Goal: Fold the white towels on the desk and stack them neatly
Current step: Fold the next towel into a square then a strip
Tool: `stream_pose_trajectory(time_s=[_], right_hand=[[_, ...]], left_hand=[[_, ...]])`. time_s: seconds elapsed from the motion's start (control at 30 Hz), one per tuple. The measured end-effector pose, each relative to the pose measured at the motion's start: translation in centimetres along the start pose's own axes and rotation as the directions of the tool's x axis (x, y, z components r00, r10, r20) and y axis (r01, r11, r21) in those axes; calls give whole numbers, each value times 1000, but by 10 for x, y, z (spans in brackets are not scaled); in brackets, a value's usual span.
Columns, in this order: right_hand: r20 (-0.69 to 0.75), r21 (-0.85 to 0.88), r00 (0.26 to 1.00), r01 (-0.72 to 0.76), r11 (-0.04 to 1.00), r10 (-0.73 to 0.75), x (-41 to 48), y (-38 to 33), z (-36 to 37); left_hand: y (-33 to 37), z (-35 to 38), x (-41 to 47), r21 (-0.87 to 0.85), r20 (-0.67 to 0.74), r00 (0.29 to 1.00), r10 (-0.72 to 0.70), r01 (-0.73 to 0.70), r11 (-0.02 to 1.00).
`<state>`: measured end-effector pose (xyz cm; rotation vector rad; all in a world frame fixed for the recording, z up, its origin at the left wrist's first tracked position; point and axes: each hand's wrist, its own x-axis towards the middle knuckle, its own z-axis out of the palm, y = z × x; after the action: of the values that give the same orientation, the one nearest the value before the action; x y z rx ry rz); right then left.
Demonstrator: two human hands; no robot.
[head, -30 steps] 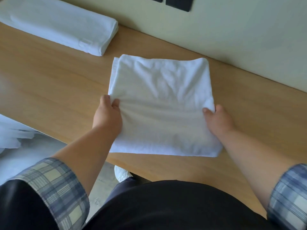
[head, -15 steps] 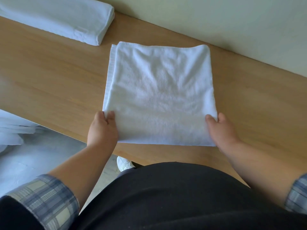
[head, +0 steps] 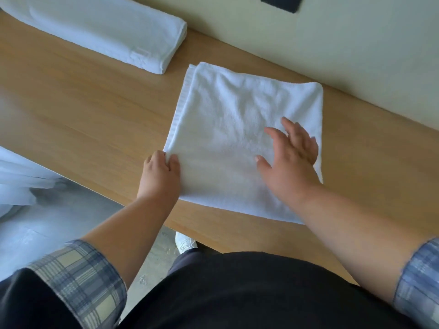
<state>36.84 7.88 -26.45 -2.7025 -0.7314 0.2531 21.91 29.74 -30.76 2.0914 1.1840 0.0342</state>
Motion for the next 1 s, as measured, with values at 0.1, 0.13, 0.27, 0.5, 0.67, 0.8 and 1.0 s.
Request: stream_pose_trajectory(time_s=[0.1, 0.13, 0.27, 0.5, 0.67, 0.8, 1.0], right_hand=[[-12, 9, 963, 270, 963, -270, 64, -60, -1], [47, 39, 947, 315, 948, -317, 91, -77, 2], [271, -39, 913, 326, 945, -304, 190, -120, 25], [411, -228, 836, 480, 847, -363, 268, -109, 47], [187, -311, 879, 477, 822, -439, 271, -120, 44], [66, -239, 936, 350, 905, -345, 255, -126, 65], [34, 278, 985, 152, 948, -168, 190, -121, 60]], left_hand=[[-4, 1, 9, -27, -1, 1000, 20, -20, 999], [-7, 0, 14, -22, 5, 999, 43, -43, 999], [-21, -14, 38, 31, 12, 989, 151, -151, 988], [-29, -23, 58, 47, 0, 986, 167, -166, 985], [-32, -17, 56, 48, -14, 988, 156, -155, 987], [-32, -16, 55, 68, -36, 985, 166, -164, 984], [-20, -21, 46, -63, -83, 996, 36, -42, 997]])
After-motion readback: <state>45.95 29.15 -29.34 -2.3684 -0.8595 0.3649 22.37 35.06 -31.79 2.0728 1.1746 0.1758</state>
